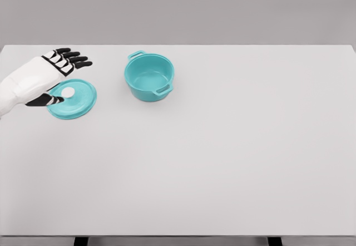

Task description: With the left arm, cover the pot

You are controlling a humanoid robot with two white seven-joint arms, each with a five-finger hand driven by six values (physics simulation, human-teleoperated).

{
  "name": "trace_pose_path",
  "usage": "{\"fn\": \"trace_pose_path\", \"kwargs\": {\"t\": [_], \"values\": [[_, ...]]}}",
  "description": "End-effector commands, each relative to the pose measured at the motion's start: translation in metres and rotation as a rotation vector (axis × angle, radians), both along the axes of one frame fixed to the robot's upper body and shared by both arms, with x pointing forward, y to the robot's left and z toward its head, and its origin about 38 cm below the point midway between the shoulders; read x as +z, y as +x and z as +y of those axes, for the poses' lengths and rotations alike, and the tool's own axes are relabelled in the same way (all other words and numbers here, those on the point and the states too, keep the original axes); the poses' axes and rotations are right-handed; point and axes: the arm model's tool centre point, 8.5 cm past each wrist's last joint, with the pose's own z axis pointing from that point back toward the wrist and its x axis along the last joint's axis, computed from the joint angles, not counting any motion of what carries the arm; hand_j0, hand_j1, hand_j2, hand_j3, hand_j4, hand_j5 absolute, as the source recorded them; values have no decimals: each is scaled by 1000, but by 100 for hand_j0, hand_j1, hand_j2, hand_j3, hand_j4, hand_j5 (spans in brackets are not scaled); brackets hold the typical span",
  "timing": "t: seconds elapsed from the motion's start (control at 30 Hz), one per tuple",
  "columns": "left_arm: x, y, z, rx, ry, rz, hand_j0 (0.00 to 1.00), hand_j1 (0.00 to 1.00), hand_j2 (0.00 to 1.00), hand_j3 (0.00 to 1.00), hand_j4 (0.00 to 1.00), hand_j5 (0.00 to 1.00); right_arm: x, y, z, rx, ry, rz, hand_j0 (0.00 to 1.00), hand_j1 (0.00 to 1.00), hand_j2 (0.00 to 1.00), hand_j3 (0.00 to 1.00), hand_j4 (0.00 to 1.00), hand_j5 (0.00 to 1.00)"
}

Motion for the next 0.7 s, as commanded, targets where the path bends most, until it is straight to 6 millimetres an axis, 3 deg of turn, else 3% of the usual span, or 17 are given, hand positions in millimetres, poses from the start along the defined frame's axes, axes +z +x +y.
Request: {"fn": "trace_pose_path", "kwargs": {"t": [0.0, 0.2, 0.3, 0.4, 0.67], "values": [[-1, 0, 2, 4, -5, 4, 100, 100, 100, 100, 100, 100, 0, 0, 0, 0, 0, -1, 100, 100, 100, 100, 100, 100], [-5, 9, 20, 59, -5, 28, 100, 100, 100, 100, 100, 100, 0, 1, 0, 0, 0, -1, 100, 100, 100, 100, 100, 100], [-27, 20, 42, 122, 131, 239, 100, 100, 100, 100, 100, 100, 0, 0, 0, 0, 0, -1, 100, 100, 100, 100, 100, 100], [-24, 30, 53, 140, 169, 359, 100, 100, 100, 100, 100, 100, 0, 0, 0, 0, 0, -1, 100, 100, 100, 100, 100, 100], [-21, 79, 43, 138, 156, 421, 100, 100, 100, 100, 100, 100, 0, 1, 0, 0, 0, -1, 100, 100, 100, 100, 100, 100]]}}
